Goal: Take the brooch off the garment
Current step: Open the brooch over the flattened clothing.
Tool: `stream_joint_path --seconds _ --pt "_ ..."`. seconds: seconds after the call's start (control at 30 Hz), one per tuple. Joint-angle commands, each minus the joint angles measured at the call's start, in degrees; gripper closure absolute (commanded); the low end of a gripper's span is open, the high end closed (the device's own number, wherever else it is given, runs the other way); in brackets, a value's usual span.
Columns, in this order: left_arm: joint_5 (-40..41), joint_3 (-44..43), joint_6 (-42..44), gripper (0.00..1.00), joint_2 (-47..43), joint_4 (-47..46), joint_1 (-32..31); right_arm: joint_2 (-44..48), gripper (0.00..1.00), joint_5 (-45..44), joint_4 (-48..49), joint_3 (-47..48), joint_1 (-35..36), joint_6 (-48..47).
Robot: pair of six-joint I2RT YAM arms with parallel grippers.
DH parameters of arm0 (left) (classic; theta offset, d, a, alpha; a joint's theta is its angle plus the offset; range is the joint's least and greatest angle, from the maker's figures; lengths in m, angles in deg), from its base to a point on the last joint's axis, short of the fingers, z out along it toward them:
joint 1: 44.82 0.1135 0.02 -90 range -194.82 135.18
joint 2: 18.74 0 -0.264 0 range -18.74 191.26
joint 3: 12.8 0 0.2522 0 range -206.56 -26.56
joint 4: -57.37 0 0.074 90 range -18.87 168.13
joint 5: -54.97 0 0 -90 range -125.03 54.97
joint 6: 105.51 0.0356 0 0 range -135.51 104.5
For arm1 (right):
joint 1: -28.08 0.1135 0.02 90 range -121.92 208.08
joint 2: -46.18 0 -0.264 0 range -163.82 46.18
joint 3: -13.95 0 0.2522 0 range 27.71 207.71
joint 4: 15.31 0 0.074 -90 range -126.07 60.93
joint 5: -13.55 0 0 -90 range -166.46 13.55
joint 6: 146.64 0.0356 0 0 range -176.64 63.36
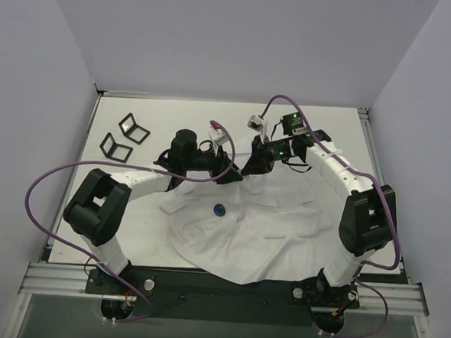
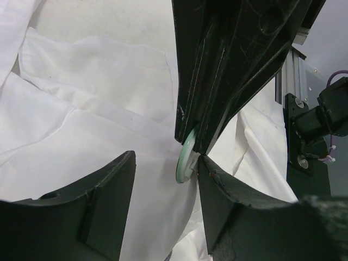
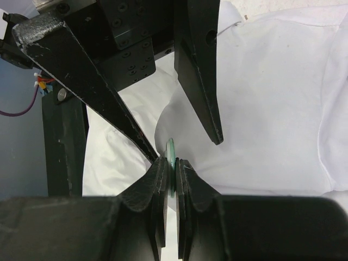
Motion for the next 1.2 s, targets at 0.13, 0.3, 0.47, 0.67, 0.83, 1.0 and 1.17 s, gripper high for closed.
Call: stream_joint_path --seconds 0.13,0.3,0.47,0.67,0.83,1.0,1.17 --pt "3.83 -0.74 0.75 0.43 -1.32 -0.75 0.03 0.08 1.0 3.17 -1.75 1.24 0.89 -1.6" --pt "4.09 -0.83 0.84 0.44 -1.32 -0.66 0.03 0.35 1.0 3.26 -1.84 1.24 0.72 -1.77" --pt "0.85 -0.22 -0.13 0.42 -1.58 -2.59 0.38 0.35 1.0 3.08 -1.93 1.15 0.63 -2.04" --pt "-2.23 -0.04 -1.01 0.35 -1.58 -4.0 0.47 0.26 1.0 2.73 -1.93 1.24 0.37 -2.04" --pt "-2.94 0.05 -0.83 0.35 -1.49 -4.26 0.47 0.26 1.0 2.73 -1.93 1.32 0.36 -1.86" --pt "-3.9 -0.21 -0.74 0.35 -1.14 -4.09 0.38 0.17 1.0 2.82 -1.93 1.41 0.28 -1.77" --pt "-4.26 -0.3 -0.66 0.34 -0.88 -3.91 0.29 -0.09 1.0 2.82 -1.93 1.5 0.28 -1.69"
